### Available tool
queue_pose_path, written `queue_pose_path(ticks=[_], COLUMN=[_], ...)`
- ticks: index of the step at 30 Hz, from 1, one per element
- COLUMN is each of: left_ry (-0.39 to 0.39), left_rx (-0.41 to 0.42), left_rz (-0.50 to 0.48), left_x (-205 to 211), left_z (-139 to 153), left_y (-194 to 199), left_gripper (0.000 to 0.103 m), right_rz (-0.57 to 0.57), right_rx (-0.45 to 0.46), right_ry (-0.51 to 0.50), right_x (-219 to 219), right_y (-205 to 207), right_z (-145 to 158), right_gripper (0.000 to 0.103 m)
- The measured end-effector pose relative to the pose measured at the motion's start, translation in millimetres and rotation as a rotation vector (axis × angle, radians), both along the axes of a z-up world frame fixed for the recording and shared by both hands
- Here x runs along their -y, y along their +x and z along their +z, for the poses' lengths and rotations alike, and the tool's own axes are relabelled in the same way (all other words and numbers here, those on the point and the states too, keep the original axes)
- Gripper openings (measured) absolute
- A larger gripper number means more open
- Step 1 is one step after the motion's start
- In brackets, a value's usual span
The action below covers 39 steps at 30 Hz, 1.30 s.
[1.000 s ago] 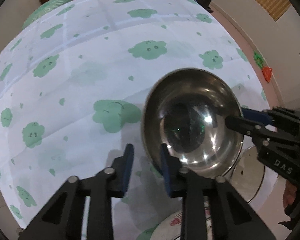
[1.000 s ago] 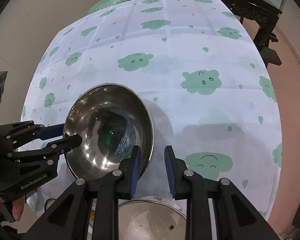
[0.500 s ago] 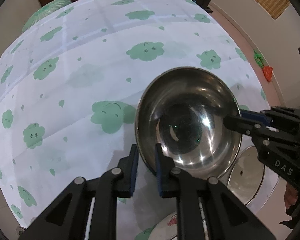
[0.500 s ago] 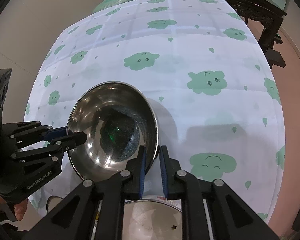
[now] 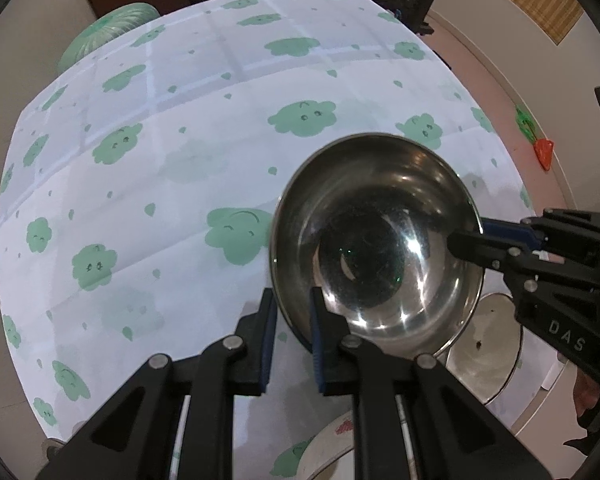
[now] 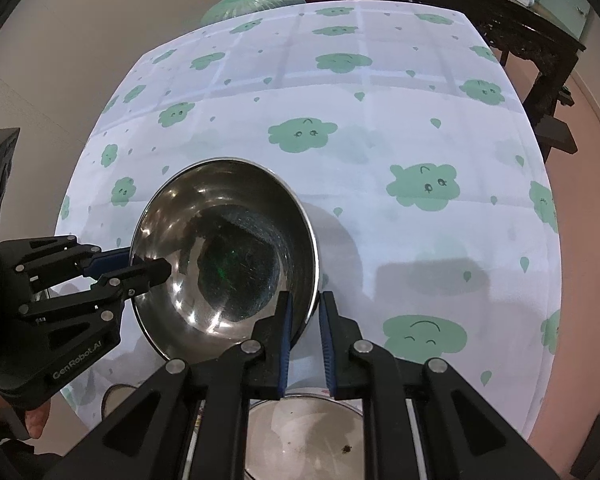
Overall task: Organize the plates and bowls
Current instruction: 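Lift the smaller steel bowl with both grippers and carry it over the large steel bowl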
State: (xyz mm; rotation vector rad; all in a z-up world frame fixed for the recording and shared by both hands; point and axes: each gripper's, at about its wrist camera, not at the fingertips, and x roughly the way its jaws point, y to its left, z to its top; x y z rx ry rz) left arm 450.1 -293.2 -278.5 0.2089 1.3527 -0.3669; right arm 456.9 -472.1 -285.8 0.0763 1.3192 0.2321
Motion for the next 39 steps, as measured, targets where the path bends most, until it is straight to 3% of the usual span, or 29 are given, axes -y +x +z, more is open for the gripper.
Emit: queue_pose_path(ticks=[39], left_ry=[-0.038], left_rx=[0.052], left_rz=[-0.061], left_x=[-26], left_z=[45], left_y=[-56], left_gripper=[0.013], right_rz=[-0.033], right_rx=[0.02], right_ry=[-0.052], right_x=[-32], right_y=[-63], right_z=[39], right_gripper=[0.015])
